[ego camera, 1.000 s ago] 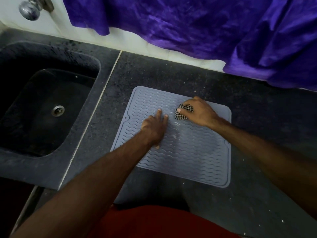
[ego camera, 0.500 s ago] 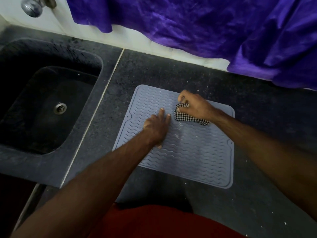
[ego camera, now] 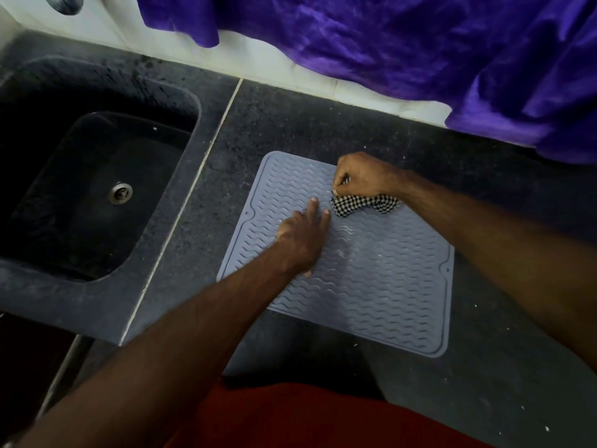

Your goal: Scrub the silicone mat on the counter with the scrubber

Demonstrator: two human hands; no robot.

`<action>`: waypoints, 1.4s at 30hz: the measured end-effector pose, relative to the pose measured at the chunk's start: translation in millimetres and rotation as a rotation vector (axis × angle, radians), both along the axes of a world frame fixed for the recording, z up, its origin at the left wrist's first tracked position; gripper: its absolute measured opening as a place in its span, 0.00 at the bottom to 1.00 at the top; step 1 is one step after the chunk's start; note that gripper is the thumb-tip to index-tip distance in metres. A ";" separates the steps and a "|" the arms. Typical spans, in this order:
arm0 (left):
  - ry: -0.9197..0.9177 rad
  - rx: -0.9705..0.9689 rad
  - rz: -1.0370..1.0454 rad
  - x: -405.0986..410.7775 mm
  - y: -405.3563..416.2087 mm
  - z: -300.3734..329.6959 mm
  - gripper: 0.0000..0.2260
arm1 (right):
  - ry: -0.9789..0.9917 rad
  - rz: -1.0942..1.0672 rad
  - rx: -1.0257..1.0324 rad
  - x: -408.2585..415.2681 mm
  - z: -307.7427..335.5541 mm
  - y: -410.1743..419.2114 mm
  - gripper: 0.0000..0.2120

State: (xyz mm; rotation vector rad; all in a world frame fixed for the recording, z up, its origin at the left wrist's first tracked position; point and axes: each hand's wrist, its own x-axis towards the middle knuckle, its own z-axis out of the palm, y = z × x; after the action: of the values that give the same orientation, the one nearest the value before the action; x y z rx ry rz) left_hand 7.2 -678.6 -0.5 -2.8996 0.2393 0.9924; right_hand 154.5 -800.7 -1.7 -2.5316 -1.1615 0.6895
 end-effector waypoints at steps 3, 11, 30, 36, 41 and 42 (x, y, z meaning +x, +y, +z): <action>0.005 -0.006 0.002 0.6 0.3 0.3 0.57 | -0.003 -0.022 -0.054 0.0 0.1 4.1 0.03; 0.010 -0.010 0.022 0.3 -0.2 -0.5 0.57 | -0.003 0.029 -0.164 5.9 1.9 0.1 0.03; 0.018 0.008 0.012 1.1 -1.0 0.8 0.57 | 0.007 0.016 -0.098 1.0 3.5 -8.6 0.04; -0.021 -0.016 -0.001 -2.6 2.5 -2.5 0.57 | 0.076 -0.088 -0.191 2.0 11.5 -43.8 0.05; -0.045 -0.068 0.021 -8.2 9.6 -1.4 0.56 | 0.183 -0.262 0.118 -17.0 22.0 -62.7 0.08; -0.049 -0.065 0.016 -9.8 10.3 -1.1 0.56 | 0.199 -0.253 0.154 -23.4 22.0 -58.7 0.08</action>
State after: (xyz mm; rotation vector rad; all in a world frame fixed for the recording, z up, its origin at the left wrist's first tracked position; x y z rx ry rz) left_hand -2.6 -668.3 -1.5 -2.9850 0.2500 0.9310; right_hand 131.1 -859.4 20.3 -2.3624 -0.7801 0.7360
